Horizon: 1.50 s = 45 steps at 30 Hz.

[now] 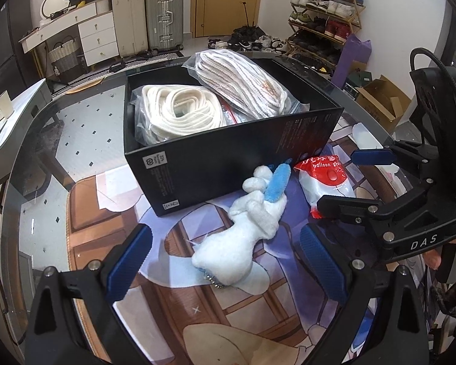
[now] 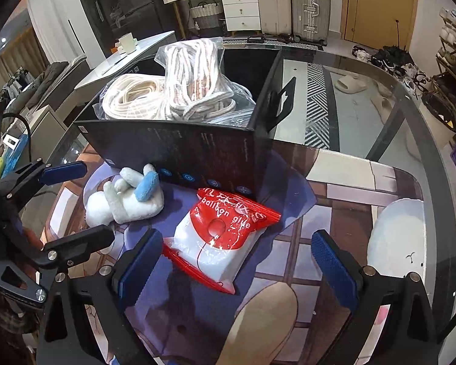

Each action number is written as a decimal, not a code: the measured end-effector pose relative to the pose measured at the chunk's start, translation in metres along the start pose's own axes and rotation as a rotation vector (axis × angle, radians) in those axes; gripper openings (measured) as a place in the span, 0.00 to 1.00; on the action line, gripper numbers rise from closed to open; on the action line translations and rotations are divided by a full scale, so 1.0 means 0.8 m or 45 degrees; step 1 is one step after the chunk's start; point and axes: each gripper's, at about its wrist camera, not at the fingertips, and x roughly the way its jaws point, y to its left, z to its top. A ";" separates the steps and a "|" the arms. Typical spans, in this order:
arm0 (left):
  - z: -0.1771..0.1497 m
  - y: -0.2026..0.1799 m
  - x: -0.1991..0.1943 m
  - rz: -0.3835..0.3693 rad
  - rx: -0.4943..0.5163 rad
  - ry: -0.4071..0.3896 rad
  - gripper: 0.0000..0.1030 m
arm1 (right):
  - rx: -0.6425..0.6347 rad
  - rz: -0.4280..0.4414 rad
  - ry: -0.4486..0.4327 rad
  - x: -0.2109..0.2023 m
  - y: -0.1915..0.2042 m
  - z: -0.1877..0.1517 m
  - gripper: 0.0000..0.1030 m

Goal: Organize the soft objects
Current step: 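Move left tool to white plush toy while right tool reaches red balloon glue packet, then close left gripper on plush toy while right gripper grasps the balloon glue packet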

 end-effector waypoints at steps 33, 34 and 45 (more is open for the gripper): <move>-0.002 -0.020 0.021 0.025 0.064 0.058 0.53 | -0.041 -0.050 -0.006 0.002 0.000 -0.005 0.59; -0.002 -0.021 0.022 0.028 0.068 0.061 0.53 | -0.043 -0.048 -0.006 0.001 0.000 -0.006 0.57; -0.009 -0.024 0.016 0.067 0.064 0.081 0.40 | -0.048 0.034 0.001 -0.007 0.004 -0.014 0.39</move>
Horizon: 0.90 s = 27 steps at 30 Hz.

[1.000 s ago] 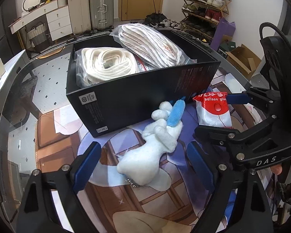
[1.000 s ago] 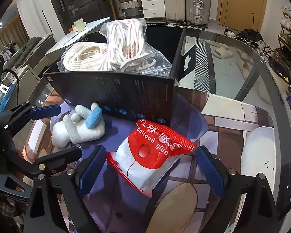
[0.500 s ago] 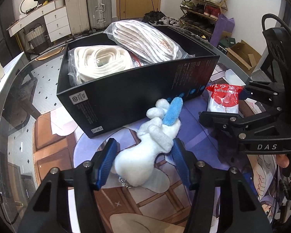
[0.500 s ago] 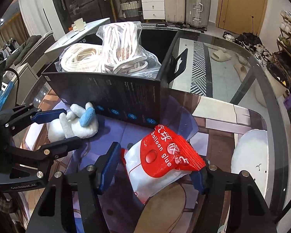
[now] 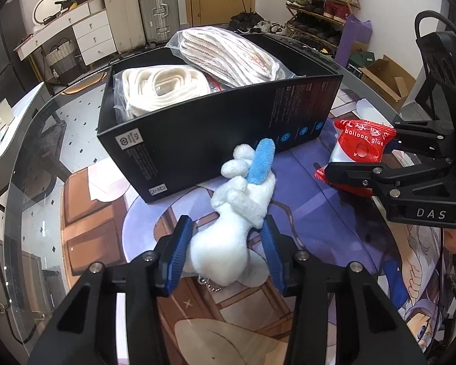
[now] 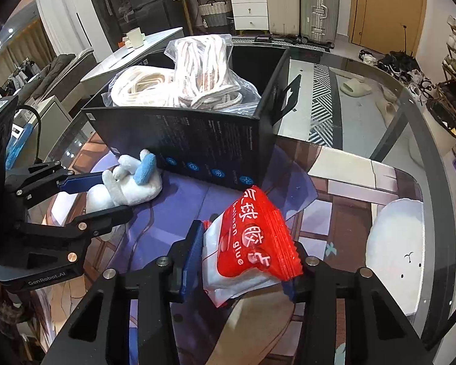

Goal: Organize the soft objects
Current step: 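Close left gripper on plush toy while right gripper grasps the balloon glue packet, then lift plush toy with left tool while right tool carries glue packet over box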

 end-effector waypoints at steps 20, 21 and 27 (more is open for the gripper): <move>-0.013 -0.001 -0.023 0.008 -0.057 -0.019 0.30 | 0.003 0.100 -0.046 -0.033 0.002 -0.007 0.21; -0.013 -0.001 -0.026 0.005 -0.060 -0.023 0.30 | 0.002 0.101 -0.054 -0.037 0.002 -0.007 0.21; -0.013 -0.003 -0.049 0.008 -0.071 -0.067 0.30 | -0.016 0.099 -0.098 -0.059 0.006 -0.006 0.21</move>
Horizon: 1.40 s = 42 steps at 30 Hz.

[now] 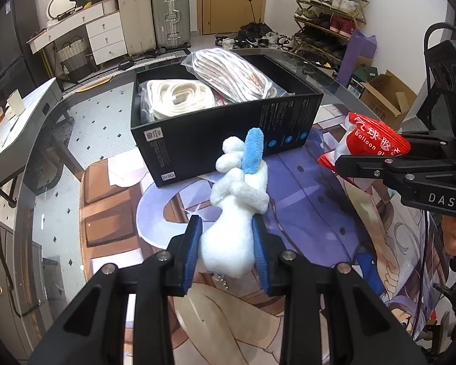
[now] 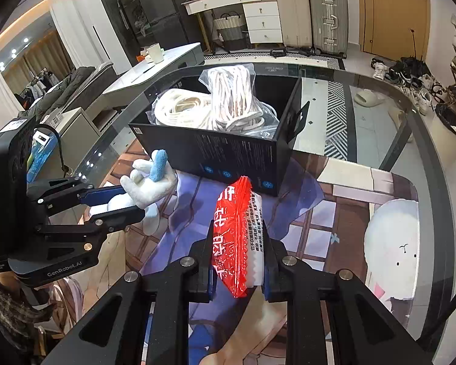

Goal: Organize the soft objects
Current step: 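Lift plush toy with left tool while right tool carries glue packet over box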

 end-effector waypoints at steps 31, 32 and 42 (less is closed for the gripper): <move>0.068 0.028 -0.052 0.069 0.015 -0.157 0.30 | -0.045 -0.025 -0.165 -0.044 0.002 0.085 0.21; 0.070 0.029 -0.051 0.069 0.015 -0.158 0.30 | -0.048 -0.025 -0.168 -0.044 0.002 0.088 0.21; 0.100 0.035 -0.046 0.069 0.026 -0.178 0.30 | -0.058 -0.018 -0.170 -0.031 0.003 0.118 0.21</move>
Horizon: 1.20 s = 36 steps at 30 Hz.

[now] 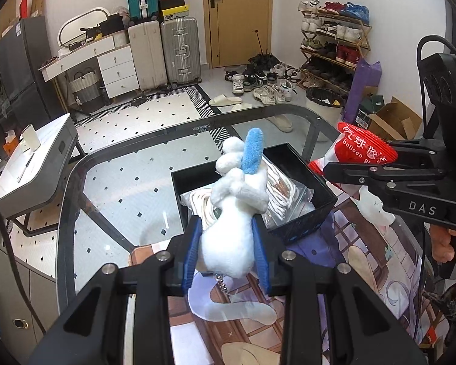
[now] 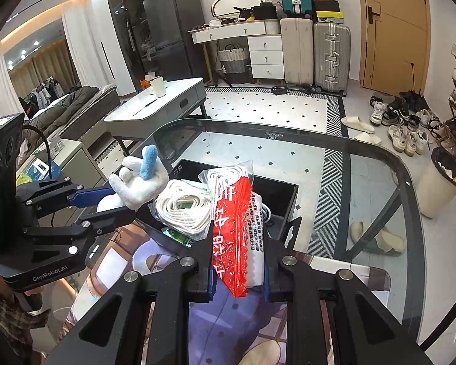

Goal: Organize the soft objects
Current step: 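Lift plush toy with left tool while right tool carries glue packet over box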

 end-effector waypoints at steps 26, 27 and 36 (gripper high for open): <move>0.023 0.017 0.079 -0.022 -0.012 0.108 0.30 | 0.004 0.155 0.128 0.097 0.012 0.033 0.21; 0.024 0.017 0.081 -0.024 -0.012 0.112 0.30 | 0.007 0.165 0.136 0.100 0.013 0.033 0.21; 0.018 0.020 0.094 -0.028 -0.023 0.137 0.30 | -0.020 0.187 0.187 0.121 0.020 0.037 0.21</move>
